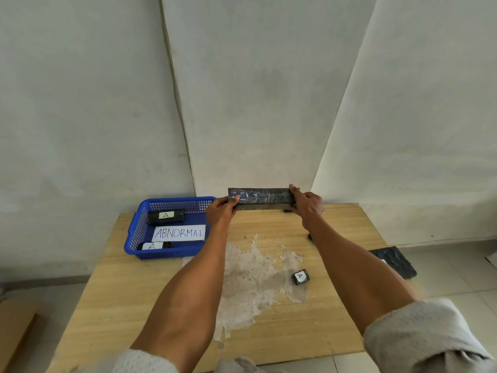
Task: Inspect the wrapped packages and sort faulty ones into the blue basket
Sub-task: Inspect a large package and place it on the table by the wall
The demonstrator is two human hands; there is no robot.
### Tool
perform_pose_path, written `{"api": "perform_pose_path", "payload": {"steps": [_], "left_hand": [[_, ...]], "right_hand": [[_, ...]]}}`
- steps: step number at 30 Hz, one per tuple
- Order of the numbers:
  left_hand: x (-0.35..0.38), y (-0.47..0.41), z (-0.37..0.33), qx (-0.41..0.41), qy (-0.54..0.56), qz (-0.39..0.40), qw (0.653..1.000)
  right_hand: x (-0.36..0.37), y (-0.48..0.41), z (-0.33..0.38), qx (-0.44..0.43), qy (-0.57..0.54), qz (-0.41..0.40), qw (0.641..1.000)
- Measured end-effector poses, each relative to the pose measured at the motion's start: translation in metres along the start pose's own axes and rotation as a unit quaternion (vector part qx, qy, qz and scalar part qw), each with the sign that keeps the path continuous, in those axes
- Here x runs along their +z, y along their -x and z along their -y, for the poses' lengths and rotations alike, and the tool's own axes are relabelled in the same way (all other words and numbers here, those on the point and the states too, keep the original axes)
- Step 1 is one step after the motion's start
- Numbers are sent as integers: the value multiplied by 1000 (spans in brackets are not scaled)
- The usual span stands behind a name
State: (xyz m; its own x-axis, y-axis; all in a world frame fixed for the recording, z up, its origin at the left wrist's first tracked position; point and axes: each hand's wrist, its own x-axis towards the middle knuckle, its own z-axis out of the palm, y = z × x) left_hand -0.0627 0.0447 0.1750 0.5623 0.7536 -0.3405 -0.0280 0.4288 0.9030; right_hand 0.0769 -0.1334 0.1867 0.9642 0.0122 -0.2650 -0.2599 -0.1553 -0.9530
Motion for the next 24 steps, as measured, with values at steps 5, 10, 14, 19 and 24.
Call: {"api": "perform_pose_path", "payload": {"steps": [5, 10, 14, 19, 24], "left_hand": [[-1, 9, 0, 29, 28, 35, 999], [-2, 10, 2, 41, 30, 28, 998], [-2, 11, 2, 50, 29, 22, 998], [0, 6, 3, 37, 24, 0, 999], [0, -3, -6, 4, -16, -101, 995]], "right_hand": [[0, -3, -4, -10, 3, -32, 999], [-1, -1, -5, -26, 8, -35, 999], [-2, -2, -5, -30, 12, -33, 999], [-4, 2, -3, -46, 27, -1, 999], [-12, 22, 1, -133, 84, 83, 984]]}}
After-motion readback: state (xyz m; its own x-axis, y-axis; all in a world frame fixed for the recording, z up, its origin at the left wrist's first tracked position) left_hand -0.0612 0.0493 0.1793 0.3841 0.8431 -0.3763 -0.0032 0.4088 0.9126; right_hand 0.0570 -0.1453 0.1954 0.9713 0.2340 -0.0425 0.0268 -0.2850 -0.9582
